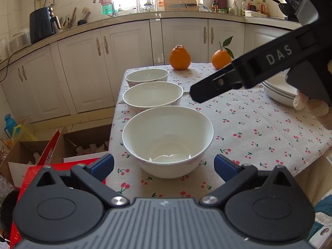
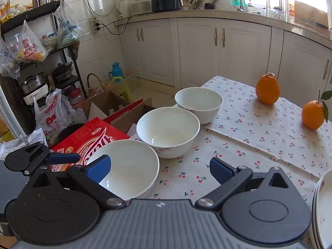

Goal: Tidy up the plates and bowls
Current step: 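Move the right gripper to a white bowl and grasp its rim, then lift the white bowl with the right gripper and carry it toward the other bowls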

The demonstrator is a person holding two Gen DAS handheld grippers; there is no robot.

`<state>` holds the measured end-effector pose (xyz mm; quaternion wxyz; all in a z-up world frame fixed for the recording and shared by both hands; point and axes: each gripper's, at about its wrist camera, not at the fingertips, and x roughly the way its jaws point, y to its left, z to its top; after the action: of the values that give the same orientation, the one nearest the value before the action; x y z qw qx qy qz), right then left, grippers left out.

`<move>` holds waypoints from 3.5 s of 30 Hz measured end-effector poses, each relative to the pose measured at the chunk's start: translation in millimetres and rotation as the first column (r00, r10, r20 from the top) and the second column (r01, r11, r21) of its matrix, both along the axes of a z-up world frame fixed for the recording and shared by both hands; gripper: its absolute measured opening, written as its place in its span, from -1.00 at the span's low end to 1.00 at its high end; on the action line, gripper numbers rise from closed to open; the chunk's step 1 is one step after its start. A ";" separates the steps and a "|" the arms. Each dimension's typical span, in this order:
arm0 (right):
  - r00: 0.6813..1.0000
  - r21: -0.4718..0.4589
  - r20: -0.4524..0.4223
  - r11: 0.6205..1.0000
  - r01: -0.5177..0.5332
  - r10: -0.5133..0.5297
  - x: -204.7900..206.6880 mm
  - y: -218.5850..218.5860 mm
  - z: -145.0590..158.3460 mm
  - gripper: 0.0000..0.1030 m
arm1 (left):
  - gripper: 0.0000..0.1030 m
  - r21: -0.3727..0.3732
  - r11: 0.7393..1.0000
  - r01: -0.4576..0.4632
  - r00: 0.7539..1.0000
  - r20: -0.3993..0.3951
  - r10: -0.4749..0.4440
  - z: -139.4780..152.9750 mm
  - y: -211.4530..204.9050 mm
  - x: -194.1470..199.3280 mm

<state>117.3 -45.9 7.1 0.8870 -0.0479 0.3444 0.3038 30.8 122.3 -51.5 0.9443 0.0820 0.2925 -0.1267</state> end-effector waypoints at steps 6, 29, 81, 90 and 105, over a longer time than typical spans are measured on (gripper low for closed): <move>0.997 -0.002 -0.057 0.998 -0.058 0.058 9.0 16.9 -12.7 0.78 | 0.95 -0.012 0.999 0.039 0.999 -0.015 -0.039 -6.9 -0.3 9.4; 0.973 0.058 -0.207 0.994 -0.097 0.107 35.1 34.8 -39.5 0.28 | 0.70 -0.038 0.997 0.075 0.996 -0.053 -0.077 -10.7 6.2 24.0; 0.959 0.060 -0.206 0.976 0.210 -0.193 9.1 -114.8 -29.1 0.28 | 0.70 -0.015 0.931 0.365 0.927 -0.091 -0.364 -4.4 -127.0 51.0; 0.957 0.045 -0.208 0.975 0.216 -0.202 11.8 -116.5 -33.5 0.28 | 0.70 -0.027 0.930 0.367 0.924 -0.105 -0.368 -9.2 -128.2 57.0; 0.956 0.042 -0.211 0.975 0.218 -0.204 17.3 -115.5 -38.6 0.43 | 0.75 -0.035 0.930 0.367 0.925 -0.097 -0.368 -11.0 -128.0 59.2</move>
<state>134.6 -161.4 -31.5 0.8752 0.0496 0.4272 0.2217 90.1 -5.7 -62.5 0.8884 0.1210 0.3186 -0.3077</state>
